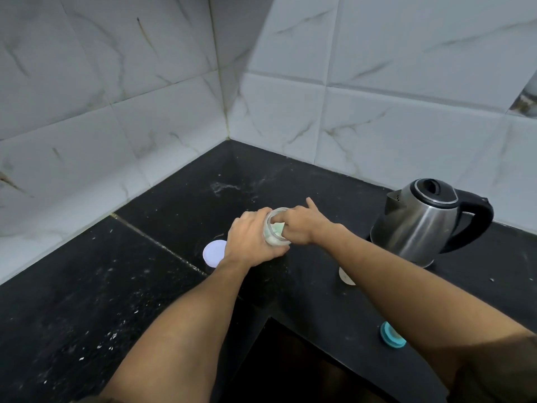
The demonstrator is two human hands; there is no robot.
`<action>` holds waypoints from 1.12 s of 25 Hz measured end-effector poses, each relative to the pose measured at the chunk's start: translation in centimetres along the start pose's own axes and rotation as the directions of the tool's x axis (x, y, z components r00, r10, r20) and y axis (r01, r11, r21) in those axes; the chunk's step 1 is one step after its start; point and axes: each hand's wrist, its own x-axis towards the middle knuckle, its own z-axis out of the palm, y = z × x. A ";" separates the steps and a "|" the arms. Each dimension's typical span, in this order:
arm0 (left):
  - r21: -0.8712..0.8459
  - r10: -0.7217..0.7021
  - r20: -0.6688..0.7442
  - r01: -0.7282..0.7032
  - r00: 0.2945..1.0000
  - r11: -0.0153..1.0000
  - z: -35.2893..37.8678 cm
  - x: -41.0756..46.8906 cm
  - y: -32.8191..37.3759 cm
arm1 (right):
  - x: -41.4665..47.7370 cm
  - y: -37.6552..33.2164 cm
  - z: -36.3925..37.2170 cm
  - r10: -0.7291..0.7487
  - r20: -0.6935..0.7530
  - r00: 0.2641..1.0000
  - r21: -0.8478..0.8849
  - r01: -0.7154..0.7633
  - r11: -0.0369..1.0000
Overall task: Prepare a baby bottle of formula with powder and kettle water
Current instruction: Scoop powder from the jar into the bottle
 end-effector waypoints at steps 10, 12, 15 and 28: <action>0.113 0.115 -0.072 -0.106 0.991 0.988 -0.4 2.9 1.0 | 0.4 -0.5 -2.8 0.253 0.143 0.957 0.124 -0.271 0.954; 0.116 0.139 -0.083 -0.129 0.987 0.985 -0.7 3.5 1.1 | 0.8 -0.4 -3.3 0.276 0.179 0.944 0.134 -0.301 0.944; 0.135 0.181 -0.086 -0.169 0.980 0.976 -1.0 4.5 1.4 | 0.9 -0.1 -3.8 0.318 0.194 0.928 0.132 -0.346 0.929; 0.132 0.171 -0.101 -0.157 0.980 0.979 -0.3 6.0 3.5 | -0.8 1.6 -6.2 0.341 0.068 0.938 0.209 -0.348 0.914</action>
